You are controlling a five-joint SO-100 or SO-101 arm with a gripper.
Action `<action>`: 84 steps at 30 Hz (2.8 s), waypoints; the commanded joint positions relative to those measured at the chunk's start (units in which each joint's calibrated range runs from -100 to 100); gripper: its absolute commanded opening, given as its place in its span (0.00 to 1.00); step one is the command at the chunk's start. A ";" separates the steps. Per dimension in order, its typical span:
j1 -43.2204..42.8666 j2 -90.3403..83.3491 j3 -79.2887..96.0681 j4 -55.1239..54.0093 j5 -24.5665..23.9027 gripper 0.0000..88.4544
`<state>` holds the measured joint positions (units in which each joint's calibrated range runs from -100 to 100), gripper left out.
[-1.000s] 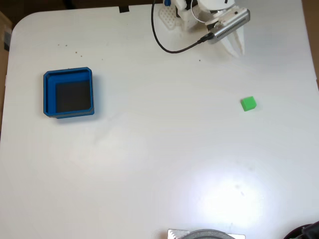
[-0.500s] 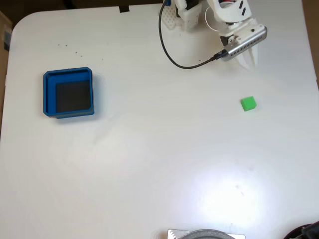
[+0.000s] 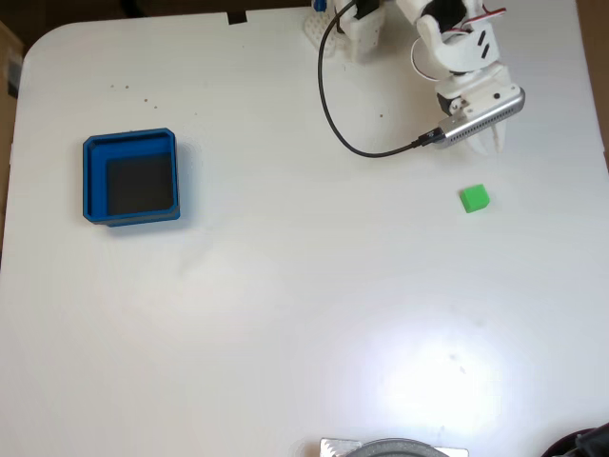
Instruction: Pick up green cube and drop it in the blue box
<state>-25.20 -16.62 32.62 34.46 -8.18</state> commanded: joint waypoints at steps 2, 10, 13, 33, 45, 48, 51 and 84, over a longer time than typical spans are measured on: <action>0.17 -0.43 -4.07 -0.67 0.24 0.03; 0.24 -0.35 -3.80 -0.67 0.20 0.03; 0.24 -0.35 -3.80 -0.67 0.20 0.03; 0.24 -0.26 -3.71 -0.51 -0.10 0.21; 1.46 -0.68 -3.98 9.28 -0.20 0.21; 1.54 -0.68 -3.98 9.44 -0.20 0.21; 1.54 -0.68 -4.25 9.20 -0.20 0.21; 0.85 -0.52 -4.52 9.03 -0.20 0.30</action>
<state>-24.07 -16.54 32.26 43.65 -8.28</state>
